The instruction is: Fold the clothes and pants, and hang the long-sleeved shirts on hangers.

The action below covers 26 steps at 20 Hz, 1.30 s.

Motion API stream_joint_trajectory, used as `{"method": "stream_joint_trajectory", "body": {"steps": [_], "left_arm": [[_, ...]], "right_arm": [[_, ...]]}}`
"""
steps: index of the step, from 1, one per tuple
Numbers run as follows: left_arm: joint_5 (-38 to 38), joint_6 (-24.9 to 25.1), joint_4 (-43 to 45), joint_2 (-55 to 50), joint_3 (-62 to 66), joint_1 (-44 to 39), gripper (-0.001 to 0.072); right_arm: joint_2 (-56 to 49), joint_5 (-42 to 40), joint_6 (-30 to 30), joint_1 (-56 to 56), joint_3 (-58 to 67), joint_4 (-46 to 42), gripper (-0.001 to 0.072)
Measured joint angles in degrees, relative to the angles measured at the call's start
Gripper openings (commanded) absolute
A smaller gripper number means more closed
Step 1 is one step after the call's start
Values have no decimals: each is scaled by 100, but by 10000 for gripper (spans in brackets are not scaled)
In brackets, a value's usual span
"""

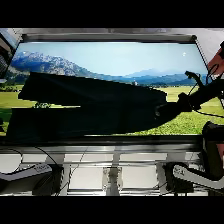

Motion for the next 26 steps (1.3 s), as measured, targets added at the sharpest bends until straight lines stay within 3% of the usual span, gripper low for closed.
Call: {"method": "stream_joint_trajectory", "body": {"steps": [4,8,12,14,20,26], "left_arm": [[59,0,-164,-72,0,0,342],[74,120,-297,-90,0,-4,360],[-11,522,-415,-94,-140,-11,361],[0,560,-326,-96,-267,7,461],[269,304,-15,-232,-420,240,464],[378,387,-109,-664,-459,306,453]], "right_arm": [[42,-120,219,-42,-791,-1161,11],[59,-761,273,-306,-1759,-1657,11],[59,-1121,247,-634,-2208,-1825,11],[59,-1215,221,-730,-2288,-1867,11],[59,-1318,157,-824,-2365,-1895,11],[59,-1340,149,-835,-2374,-1827,11]]}}
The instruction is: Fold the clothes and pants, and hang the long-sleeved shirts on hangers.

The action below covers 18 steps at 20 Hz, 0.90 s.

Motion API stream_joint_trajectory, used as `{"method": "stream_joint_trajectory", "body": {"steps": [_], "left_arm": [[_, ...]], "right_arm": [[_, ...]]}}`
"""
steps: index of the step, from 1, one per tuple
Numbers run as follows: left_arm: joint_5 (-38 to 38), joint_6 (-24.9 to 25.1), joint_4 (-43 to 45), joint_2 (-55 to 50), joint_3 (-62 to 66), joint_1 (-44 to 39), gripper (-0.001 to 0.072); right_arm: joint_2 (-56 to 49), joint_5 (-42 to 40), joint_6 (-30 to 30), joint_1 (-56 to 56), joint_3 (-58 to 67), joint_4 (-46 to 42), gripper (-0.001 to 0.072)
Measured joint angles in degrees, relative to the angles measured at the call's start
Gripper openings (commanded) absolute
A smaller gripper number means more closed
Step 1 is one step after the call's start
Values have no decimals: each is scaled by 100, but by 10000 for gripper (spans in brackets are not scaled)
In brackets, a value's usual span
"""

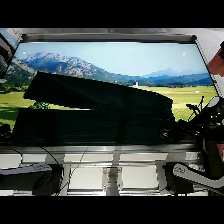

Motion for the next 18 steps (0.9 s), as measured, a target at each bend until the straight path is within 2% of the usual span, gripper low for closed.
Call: {"method": "stream_joint_trajectory", "body": {"steps": [4,6,8,9,11,12,15,18], "left_arm": [[55,70,-20,-201,-4,11,451],[61,83,-20,-271,-4,11,335],[87,111,-17,-310,-4,11,333],[83,125,-20,-321,-7,11,266],[44,133,-22,-341,-35,11,54],[15,157,-24,-348,-52,11,26],[-81,236,-42,-365,-70,11,25],[-229,435,-708,-348,170,11,25]], "right_arm": [[0,-9,-2,0,0,72,11],[0,-11,-2,0,0,118,11],[0,-17,-2,0,0,149,11],[0,-24,-2,0,0,160,11],[0,-24,-2,0,2,170,11],[0,-20,-2,0,2,179,11],[0,79,-61,0,13,201,11],[7,654,-424,0,168,575,10]]}}
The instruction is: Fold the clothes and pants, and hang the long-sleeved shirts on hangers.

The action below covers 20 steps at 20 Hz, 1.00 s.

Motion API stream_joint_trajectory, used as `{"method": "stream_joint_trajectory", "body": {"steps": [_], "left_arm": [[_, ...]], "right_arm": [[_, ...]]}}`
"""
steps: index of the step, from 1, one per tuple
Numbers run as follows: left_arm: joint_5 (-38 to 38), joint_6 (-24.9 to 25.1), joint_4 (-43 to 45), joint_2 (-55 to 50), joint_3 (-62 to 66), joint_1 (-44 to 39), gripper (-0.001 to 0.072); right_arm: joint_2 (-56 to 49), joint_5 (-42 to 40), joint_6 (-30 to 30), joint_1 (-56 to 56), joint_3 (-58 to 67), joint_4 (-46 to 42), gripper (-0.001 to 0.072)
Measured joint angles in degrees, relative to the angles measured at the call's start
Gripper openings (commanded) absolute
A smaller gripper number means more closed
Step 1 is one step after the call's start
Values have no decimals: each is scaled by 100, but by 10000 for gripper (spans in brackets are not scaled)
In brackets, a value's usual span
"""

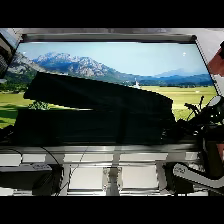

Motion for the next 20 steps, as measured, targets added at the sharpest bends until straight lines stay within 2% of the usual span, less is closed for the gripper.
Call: {"method": "stream_joint_trajectory", "body": {"steps": [5,8,11,15,20], "left_arm": [[-146,181,-1729,389,990,96,25],[186,-146,-2629,791,1497,393,25],[647,-424,-3399,1241,1714,713,24],[1172,-767,-3884,1775,1812,922,25],[1578,-1108,-4063,2312,1843,984,24]], "right_arm": [[203,555,-557,-2,931,804,10],[289,671,-774,-94,1827,1316,10],[369,710,-1005,-345,2750,2203,9],[483,702,-1169,-734,3598,2881,10],[730,621,-1228,-1300,3888,3051,9]]}}
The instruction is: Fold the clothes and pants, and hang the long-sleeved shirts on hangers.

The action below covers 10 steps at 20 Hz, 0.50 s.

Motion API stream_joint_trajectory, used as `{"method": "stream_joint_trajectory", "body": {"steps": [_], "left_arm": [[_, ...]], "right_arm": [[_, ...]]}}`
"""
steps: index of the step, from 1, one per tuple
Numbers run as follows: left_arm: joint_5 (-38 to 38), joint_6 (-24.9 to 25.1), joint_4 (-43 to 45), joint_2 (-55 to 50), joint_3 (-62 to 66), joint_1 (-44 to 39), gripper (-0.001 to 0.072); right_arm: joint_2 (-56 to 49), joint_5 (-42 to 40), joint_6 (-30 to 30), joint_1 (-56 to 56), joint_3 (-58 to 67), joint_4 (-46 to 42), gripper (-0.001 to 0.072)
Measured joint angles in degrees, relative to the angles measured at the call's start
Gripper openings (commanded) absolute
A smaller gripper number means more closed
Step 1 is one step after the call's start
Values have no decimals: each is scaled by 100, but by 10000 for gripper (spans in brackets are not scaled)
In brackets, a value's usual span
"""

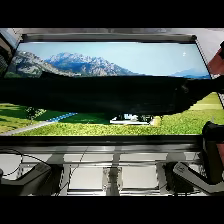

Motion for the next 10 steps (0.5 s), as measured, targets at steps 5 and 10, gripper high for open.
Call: {"method": "stream_joint_trajectory", "body": {"steps": [5,10], "left_arm": [[-70,-173,138,315,7,-33,23],[-162,-404,1154,271,7,-767,23]], "right_arm": [[245,35,339,-409,59,-1038,8],[177,59,612,-487,2,-1742,7]]}}
